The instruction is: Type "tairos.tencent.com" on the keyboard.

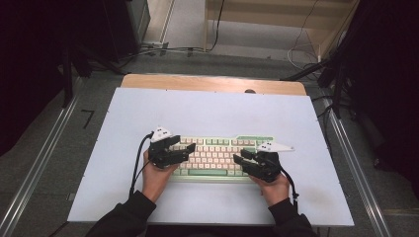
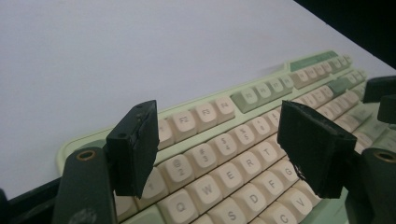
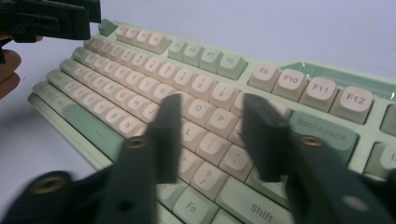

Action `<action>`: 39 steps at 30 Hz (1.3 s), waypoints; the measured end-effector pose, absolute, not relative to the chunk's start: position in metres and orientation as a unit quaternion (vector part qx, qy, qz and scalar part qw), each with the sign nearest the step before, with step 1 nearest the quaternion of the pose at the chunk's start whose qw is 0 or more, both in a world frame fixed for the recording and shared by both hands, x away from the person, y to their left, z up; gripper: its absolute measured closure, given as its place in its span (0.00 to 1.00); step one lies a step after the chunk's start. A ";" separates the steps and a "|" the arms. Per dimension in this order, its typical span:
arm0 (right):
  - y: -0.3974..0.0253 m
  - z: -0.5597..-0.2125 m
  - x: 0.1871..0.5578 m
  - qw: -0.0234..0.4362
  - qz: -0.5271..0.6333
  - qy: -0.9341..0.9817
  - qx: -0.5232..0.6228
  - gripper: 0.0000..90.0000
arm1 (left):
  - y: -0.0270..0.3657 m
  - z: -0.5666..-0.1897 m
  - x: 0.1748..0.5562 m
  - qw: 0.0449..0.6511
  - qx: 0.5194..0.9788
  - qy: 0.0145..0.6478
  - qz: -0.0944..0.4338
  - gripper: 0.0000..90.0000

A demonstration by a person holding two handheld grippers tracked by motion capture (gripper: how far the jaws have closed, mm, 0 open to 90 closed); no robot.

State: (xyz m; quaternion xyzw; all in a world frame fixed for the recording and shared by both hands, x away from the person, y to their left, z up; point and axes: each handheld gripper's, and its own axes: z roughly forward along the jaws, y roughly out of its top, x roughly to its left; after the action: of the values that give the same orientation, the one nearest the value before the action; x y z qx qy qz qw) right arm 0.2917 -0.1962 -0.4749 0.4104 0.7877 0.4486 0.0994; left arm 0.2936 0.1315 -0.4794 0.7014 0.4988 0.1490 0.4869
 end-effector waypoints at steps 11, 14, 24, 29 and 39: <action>-0.186 -0.470 0.291 0.092 0.439 0.811 0.375 0.97 | 0.154 -0.480 0.290 0.489 0.675 0.528 0.164 0.29; -0.184 -0.471 0.290 0.092 0.436 0.813 0.374 0.97 | 0.158 -0.480 0.290 0.486 0.672 0.533 0.168 0.29; -0.183 -0.477 0.289 0.085 0.421 0.822 0.374 0.97 | 0.155 -0.481 0.291 0.486 0.675 0.530 0.165 0.30; -0.179 -0.481 0.288 0.080 0.410 0.829 0.372 0.97 | 0.155 -0.481 0.291 0.486 0.674 0.531 0.164 0.30; -0.177 -0.485 0.288 0.074 0.398 0.835 0.372 0.97 | 0.155 -0.482 0.291 0.485 0.676 0.530 0.164 0.30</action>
State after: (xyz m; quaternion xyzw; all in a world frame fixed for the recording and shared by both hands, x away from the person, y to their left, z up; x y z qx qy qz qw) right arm 0.2885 -0.1772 -0.4853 0.3720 0.8352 0.3982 0.0740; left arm 0.2911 0.1548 -0.4816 0.6761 0.5297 0.1640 0.4852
